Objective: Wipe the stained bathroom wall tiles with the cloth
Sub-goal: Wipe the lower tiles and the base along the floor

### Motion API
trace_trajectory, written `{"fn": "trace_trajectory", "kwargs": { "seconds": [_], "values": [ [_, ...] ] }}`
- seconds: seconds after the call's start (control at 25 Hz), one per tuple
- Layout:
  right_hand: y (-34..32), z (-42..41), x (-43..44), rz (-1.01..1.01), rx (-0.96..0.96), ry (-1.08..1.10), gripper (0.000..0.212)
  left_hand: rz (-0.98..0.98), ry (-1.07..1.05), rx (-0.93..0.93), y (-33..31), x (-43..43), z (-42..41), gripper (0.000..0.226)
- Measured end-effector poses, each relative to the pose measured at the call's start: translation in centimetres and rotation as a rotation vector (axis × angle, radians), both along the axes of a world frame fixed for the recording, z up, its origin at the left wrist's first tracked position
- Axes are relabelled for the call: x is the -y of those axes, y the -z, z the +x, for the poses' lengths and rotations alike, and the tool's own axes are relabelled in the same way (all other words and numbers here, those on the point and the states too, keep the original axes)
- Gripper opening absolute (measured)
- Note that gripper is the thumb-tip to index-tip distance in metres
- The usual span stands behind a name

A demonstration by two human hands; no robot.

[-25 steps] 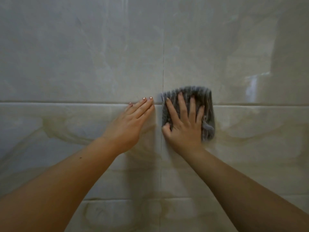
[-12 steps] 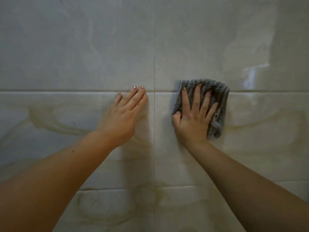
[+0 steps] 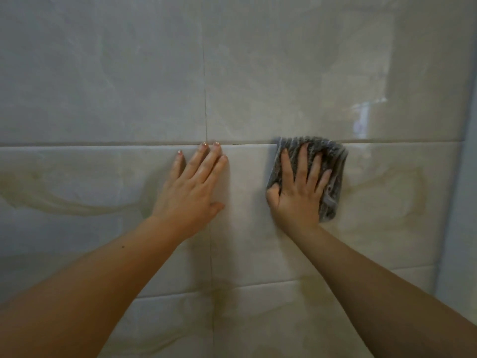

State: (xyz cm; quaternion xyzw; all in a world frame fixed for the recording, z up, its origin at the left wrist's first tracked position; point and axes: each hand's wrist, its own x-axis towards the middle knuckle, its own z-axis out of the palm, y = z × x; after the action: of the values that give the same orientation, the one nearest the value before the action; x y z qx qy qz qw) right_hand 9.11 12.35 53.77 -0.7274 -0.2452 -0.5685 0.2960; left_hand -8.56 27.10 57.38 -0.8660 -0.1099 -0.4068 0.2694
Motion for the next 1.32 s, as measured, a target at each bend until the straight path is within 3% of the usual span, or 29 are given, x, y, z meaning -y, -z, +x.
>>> {"fn": "trace_trajectory", "kwargs": {
  "seconds": [0.16,0.36,0.56,0.76,0.84,0.96,1.04,1.12,1.2,1.32],
  "values": [
    [6.2,1.4,3.2,-0.164,0.033,-0.017,0.072,0.0,-0.025,-0.017,-0.1,0.0,-0.1,0.107],
    [-1.5,0.7,1.2,0.054,-0.106,0.052,0.075,0.004,-0.008,0.014,-0.1,0.3,0.5,0.112],
    [3.1,1.9,4.4,-0.279,-0.003,-0.031,0.074,-0.001,0.005,0.033,0.0,0.1,0.7,0.115],
    [0.1,4.6,7.6,0.054,-0.383,0.045,0.078,-0.068,-0.009,-0.009,0.2,0.7,0.7,0.112],
    [1.2,2.5,5.7,-0.001,-0.287,0.039,0.076,-0.06,-0.008,0.01,0.3,0.8,0.8,0.114],
    [2.0,1.6,4.3,-0.249,-0.111,-0.059,0.071,-0.022,0.02,0.076,0.6,1.2,1.5,0.114],
    [-0.7,3.5,5.9,-0.179,-0.154,-0.053,0.073,0.024,0.049,0.093,0.6,1.8,2.2,0.111],
    [-2.7,5.9,8.2,0.013,-0.291,-0.017,0.077,0.085,0.097,0.087,0.9,3.0,3.3,0.11],
    [-1.6,6.7,8.9,0.126,-0.35,-0.016,0.076,0.14,0.122,0.066,1.1,4.4,4.8,0.109],
    [2.4,5.0,7.3,0.066,-0.306,-0.009,0.071,0.185,0.152,0.04,1.2,6.2,7.1,0.11]
  ]
}}
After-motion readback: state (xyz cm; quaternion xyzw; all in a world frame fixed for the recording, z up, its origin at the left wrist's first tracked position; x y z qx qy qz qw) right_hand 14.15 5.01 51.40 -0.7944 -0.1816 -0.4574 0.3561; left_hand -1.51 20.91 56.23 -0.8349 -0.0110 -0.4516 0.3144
